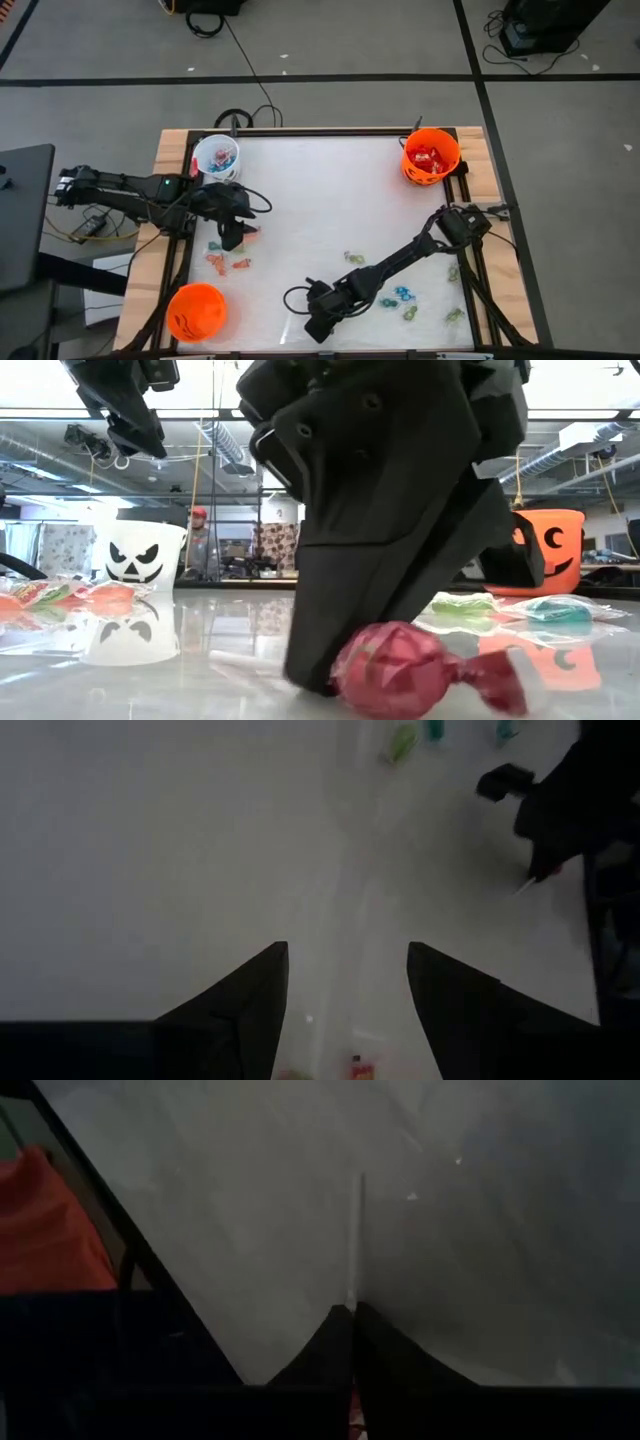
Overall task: Sort candy by brand, put in halloween buckets
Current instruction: Put the red lollipop into the white bucket
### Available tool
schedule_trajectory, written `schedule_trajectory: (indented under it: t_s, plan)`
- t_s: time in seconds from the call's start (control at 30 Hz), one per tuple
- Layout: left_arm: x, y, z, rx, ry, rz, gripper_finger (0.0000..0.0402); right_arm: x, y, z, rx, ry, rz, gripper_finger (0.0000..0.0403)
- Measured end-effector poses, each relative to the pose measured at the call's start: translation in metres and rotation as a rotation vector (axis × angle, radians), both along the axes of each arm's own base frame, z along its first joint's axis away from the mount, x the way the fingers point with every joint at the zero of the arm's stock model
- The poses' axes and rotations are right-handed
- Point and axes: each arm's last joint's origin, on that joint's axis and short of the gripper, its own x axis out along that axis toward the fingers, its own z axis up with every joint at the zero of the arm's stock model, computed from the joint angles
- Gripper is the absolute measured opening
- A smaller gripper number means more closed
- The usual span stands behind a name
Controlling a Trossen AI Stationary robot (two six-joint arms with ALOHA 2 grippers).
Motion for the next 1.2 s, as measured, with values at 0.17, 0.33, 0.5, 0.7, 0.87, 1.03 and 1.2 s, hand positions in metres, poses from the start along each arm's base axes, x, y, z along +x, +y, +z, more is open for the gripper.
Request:
schedule_trajectory:
  t_s: [0.17, 0.33, 0.5, 0.7, 0.87, 1.03, 1.2]
  plan:
    - [0.003, 0.0, 0.002, 0.003, -0.037, 0.037, 0.0211, 0.002, -0.019, 0.019, -0.094, -0.053, -0.036, 0.0006]
    - [0.006, 0.002, 0.006, 0.045, -0.088, 0.053, 0.0211, 0.005, -0.052, 0.063, -0.232, -0.173, -0.095, 0.0004]
    - [0.011, 0.0, 0.012, 0.036, -0.17, -0.015, 0.0211, 0.006, -0.084, 0.098, -0.365, -0.273, -0.091, 0.0002]
    - [0.019, -0.001, 0.025, -0.006, -0.325, 0.028, 0.0211, 0.004, -0.116, 0.133, -0.584, -0.386, -0.187, 0.0002]
    - [0.024, 0.001, 0.036, -0.004, -0.458, 0.107, 0.0211, 0.003, -0.135, 0.159, -0.739, -0.484, -0.233, 0.0001]
    - [0.029, 0.003, 0.04, 0.018, -0.515, 0.164, 0.0211, 0.01, -0.149, 0.176, -0.836, -0.595, -0.212, 0.0]
    - [0.033, 0.009, 0.042, 0.029, -0.542, 0.216, 0.0202, 0.017, -0.16, 0.186, -0.876, -0.688, -0.187, 0.0]
